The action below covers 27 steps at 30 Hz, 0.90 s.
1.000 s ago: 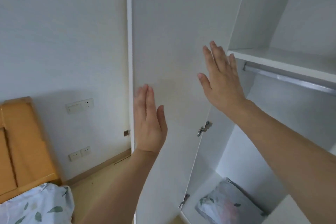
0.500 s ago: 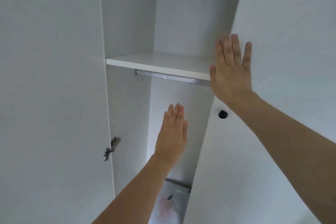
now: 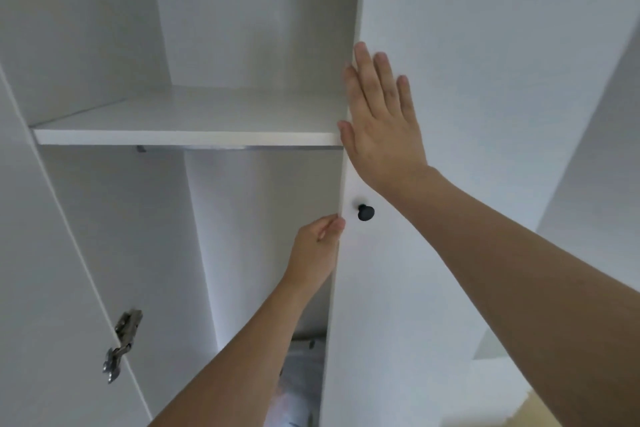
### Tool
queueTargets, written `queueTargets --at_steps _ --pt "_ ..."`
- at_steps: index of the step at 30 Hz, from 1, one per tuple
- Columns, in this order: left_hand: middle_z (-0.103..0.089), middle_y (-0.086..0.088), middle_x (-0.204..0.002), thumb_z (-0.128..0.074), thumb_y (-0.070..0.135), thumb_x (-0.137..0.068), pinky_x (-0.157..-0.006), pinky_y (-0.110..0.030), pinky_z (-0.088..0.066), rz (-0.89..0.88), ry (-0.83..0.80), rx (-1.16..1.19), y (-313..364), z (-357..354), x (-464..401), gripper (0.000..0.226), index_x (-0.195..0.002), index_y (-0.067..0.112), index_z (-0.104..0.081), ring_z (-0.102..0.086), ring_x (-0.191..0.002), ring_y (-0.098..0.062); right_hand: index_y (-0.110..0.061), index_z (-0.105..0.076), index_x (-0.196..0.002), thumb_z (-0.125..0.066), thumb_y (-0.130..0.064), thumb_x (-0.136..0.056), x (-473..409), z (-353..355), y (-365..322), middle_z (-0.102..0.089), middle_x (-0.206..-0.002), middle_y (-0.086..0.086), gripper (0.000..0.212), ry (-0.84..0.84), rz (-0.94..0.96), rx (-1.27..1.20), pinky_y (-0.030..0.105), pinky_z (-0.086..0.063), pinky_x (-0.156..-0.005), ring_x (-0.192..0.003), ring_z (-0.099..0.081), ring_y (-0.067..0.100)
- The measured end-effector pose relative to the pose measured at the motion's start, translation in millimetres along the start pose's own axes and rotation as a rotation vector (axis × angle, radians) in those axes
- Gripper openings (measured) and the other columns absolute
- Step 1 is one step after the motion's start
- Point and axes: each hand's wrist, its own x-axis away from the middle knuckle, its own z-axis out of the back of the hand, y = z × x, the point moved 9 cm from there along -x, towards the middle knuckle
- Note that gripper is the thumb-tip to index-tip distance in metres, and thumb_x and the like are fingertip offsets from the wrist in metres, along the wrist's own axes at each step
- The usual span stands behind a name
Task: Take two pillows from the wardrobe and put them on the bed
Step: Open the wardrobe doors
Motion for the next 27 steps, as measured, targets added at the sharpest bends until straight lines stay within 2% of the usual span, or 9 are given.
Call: queueTargets --at_steps 4,7,10,14,17,20,22,25,27 --pt "-0.059 -0.019 -0.082 -0.057 0.041 -0.092 -0.087 -0.046 -0.049 0.024 -0.086 0.053 9 -8 30 0.048 -0.092 -0.007 -0.061 -0.051 -0.076 -0.019 -0.014 -0.002 -0.153 -0.038 -0.019 -0.097 26 31 1 0.007 -0.161 0.012 0.067 0.025 -0.006 -0.113 0.049 -0.005 -0.120 -0.148 0.008 0.030" --pt "-0.067 -0.027 -0.096 -0.064 0.047 -0.084 -0.095 -0.053 -0.048 0.031 -0.077 0.086 20 -17 66 0.044 -0.091 0.004 -0.071 -0.064 -0.082 -0.032 -0.012 -0.004 -0.153 -0.043 -0.015 -0.093 52 64 4 0.005 -0.160 0.015 0.071 0.083 0.000 -0.179 0.050 -0.007 -0.120 -0.147 0.006 0.032" --pt "-0.072 -0.021 -0.094 -0.070 0.037 -0.084 -0.090 -0.048 -0.054 0.025 -0.075 0.146 35 -32 101 0.022 -0.086 0.016 -0.078 -0.067 -0.093 -0.040 -0.009 -0.006 -0.152 -0.050 -0.014 -0.089 81 95 13 0.002 -0.160 0.017 0.077 0.120 0.008 -0.232 0.050 -0.012 -0.119 -0.148 0.004 0.032" --pt "-0.076 -0.007 -0.089 -0.074 0.021 -0.083 -0.076 -0.032 -0.059 0.005 -0.152 0.187 57 -66 142 0.009 -0.087 0.015 -0.079 -0.073 -0.084 -0.024 0.002 -0.025 -0.147 -0.052 -0.005 -0.080 119 147 32 -0.013 -0.155 0.028 0.072 0.272 0.064 -0.281 0.041 -0.041 -0.106 -0.146 -0.014 0.037" --pt "-0.076 -0.003 -0.078 -0.079 0.027 -0.076 -0.068 -0.030 -0.058 -0.046 -0.203 0.111 73 -97 164 0.009 -0.078 0.018 -0.079 -0.070 -0.073 -0.018 0.009 -0.037 -0.138 -0.052 0.000 -0.075 148 182 52 -0.022 -0.146 0.040 0.066 0.376 0.124 -0.238 0.043 -0.047 -0.099 -0.141 -0.025 0.043" --pt "-0.076 -0.002 -0.084 -0.083 0.032 -0.069 -0.083 -0.038 -0.057 -0.096 -0.323 0.149 85 -138 179 0.021 -0.083 0.017 -0.077 -0.071 -0.082 -0.021 0.015 -0.041 -0.132 -0.052 0.003 -0.070 175 211 75 -0.024 -0.140 0.047 0.064 0.418 0.148 -0.154 0.049 -0.044 -0.102 -0.138 -0.028 0.048" --pt "-0.073 0.002 -0.105 -0.084 0.035 -0.069 -0.095 -0.040 -0.052 -0.095 -0.464 0.172 86 -173 183 0.040 -0.104 0.020 -0.073 -0.068 -0.099 -0.018 0.016 -0.041 -0.132 -0.051 0.004 -0.068 188 225 91 -0.023 -0.138 0.049 0.066 0.395 0.144 -0.079 0.052 -0.040 -0.104 -0.138 -0.025 0.052" --pt "-0.053 0.013 -0.138 -0.084 0.059 -0.057 -0.107 -0.036 -0.042 -0.070 -0.574 0.055 81 -220 182 0.091 -0.137 0.037 -0.046 -0.050 -0.124 -0.002 0.015 -0.038 -0.134 -0.050 0.004 -0.068 206 240 115 -0.023 -0.141 0.047 0.069 0.328 0.127 0.083 0.057 -0.028 -0.111 -0.137 -0.021 0.056" --pt "-0.035 0.018 -0.150 -0.081 0.071 -0.051 -0.111 -0.034 -0.036 -0.094 -0.618 -0.033 86 -251 185 0.113 -0.145 0.045 -0.024 -0.035 -0.134 0.002 0.013 -0.037 -0.137 -0.047 0.003 -0.070 221 248 133 -0.026 -0.144 0.042 0.068 0.294 0.125 0.196 0.058 -0.020 -0.115 -0.137 -0.021 0.055"
